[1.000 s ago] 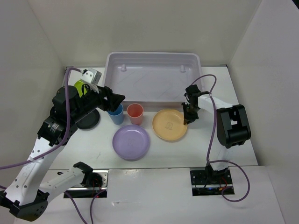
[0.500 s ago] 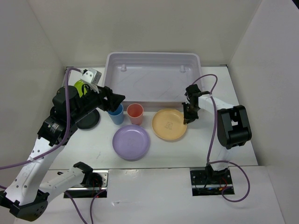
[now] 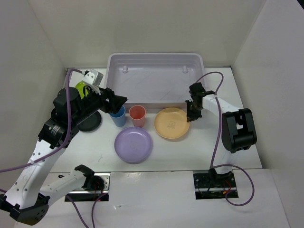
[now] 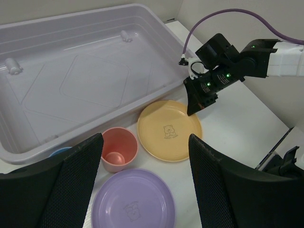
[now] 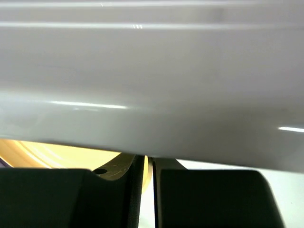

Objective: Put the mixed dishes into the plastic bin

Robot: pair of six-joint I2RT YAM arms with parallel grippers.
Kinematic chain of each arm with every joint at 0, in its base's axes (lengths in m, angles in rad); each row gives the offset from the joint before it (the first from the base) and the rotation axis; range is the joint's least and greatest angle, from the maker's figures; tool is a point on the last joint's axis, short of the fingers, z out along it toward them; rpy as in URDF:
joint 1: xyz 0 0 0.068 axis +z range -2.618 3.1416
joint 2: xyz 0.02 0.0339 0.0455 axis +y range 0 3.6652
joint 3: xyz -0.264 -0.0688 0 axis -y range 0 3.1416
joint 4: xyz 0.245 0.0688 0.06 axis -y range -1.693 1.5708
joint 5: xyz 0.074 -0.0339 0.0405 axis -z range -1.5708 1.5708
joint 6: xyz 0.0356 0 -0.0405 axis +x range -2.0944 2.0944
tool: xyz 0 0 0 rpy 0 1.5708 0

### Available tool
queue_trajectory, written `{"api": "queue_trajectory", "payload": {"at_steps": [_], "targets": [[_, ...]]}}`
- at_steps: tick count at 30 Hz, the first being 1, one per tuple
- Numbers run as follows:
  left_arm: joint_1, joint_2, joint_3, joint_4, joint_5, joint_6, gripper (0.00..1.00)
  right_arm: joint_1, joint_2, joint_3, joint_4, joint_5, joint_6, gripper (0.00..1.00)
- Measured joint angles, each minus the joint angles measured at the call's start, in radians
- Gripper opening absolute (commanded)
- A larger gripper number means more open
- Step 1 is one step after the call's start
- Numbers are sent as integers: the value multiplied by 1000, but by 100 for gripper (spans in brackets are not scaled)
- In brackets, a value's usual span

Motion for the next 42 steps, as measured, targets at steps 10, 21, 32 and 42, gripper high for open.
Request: {"api": "queue_trajectory", "payload": {"at_steps": [10, 21, 32, 42], "targets": [[0, 0, 0, -1, 0, 0, 79, 13, -114, 0, -41, 26, 2, 0], [0, 6, 0, 0, 5, 0, 79, 22, -307, 0, -168, 27, 41, 0], [0, 7, 0, 0, 13, -3, 79, 35, -448, 3, -257, -15, 69, 0], [0, 7, 0, -2, 6, -23, 79, 35, -270, 314, -144, -75, 143, 0]]}}
